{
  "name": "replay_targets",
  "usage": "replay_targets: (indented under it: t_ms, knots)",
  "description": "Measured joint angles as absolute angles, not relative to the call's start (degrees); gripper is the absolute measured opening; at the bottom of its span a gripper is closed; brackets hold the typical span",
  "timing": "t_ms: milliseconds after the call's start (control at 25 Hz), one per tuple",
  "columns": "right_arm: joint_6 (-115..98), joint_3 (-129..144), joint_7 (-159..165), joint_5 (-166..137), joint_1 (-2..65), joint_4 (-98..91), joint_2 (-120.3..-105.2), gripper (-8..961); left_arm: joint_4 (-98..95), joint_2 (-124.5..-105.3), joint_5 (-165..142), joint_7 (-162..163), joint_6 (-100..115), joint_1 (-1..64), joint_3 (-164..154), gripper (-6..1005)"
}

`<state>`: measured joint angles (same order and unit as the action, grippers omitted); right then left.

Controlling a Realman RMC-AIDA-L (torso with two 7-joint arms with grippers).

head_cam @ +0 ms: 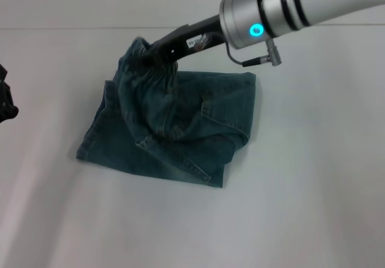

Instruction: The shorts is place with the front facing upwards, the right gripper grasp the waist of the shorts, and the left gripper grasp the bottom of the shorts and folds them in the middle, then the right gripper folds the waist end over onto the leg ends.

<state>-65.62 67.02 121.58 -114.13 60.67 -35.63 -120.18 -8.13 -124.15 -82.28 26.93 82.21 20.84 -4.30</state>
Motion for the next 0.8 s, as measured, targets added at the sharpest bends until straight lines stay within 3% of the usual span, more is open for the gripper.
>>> replay_targets:
  t_ms: [360, 560, 680, 800]
  knots:
    - [-64.66, 67.94, 117.61, -105.32, 54.61, -42.18, -119.9, 276, -8.15, -124.19, -82.74, 27.07, 82.76, 21.08, -5.42, 137]
    - [-65.37, 67.56, 113.25, -102.94, 46.7, -49.25, -119.75, 519, -13.36, -124.09, -84.0, 33.47, 87.35, 20.03, -10.68, 141]
    - [-67.76, 66.13, 109.42, -102.74, 39.0, -55.1, -119.63, 733, -23.48, -123.93, -88.58, 47.32, 88.27, 18.86, -19.21, 143]
    - [-73.09, 62.89, 104.27, -101.59, 31.76, -58.98, -119.6, 862, -32.23, -123.88, -94.59, 56.09, 90.3, 17.74, -25.92, 169]
